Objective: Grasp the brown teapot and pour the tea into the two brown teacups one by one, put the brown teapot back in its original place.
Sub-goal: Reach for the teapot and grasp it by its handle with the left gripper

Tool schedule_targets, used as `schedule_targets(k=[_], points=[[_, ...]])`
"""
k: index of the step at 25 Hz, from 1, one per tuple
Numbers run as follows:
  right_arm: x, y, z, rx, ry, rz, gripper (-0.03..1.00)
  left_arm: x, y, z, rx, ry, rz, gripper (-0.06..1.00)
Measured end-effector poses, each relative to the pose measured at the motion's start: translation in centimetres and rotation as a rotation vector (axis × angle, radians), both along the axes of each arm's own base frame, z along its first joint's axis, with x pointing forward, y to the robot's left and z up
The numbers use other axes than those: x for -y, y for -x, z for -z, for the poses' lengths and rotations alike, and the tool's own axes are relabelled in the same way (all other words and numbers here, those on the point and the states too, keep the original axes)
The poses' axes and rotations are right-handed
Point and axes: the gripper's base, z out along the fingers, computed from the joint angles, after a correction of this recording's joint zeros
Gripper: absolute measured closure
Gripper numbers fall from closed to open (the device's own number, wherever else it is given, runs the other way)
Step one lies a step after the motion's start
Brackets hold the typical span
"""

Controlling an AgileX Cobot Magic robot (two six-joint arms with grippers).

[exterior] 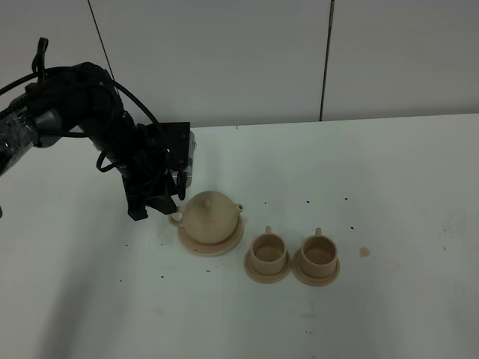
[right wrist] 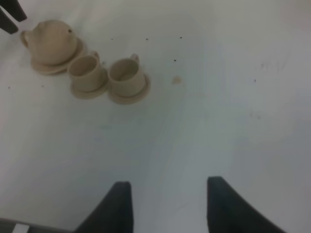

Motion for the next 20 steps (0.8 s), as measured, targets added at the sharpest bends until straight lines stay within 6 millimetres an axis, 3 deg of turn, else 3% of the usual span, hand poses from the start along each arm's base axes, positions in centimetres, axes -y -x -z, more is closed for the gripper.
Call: schedule_targets(k=[20], points=[[0.0, 0.0, 0.0, 0.0, 0.0, 0.0, 0.62, 0.02, -0.14, 0.71, -0.008, -0.002, -0.002, 0.54]])
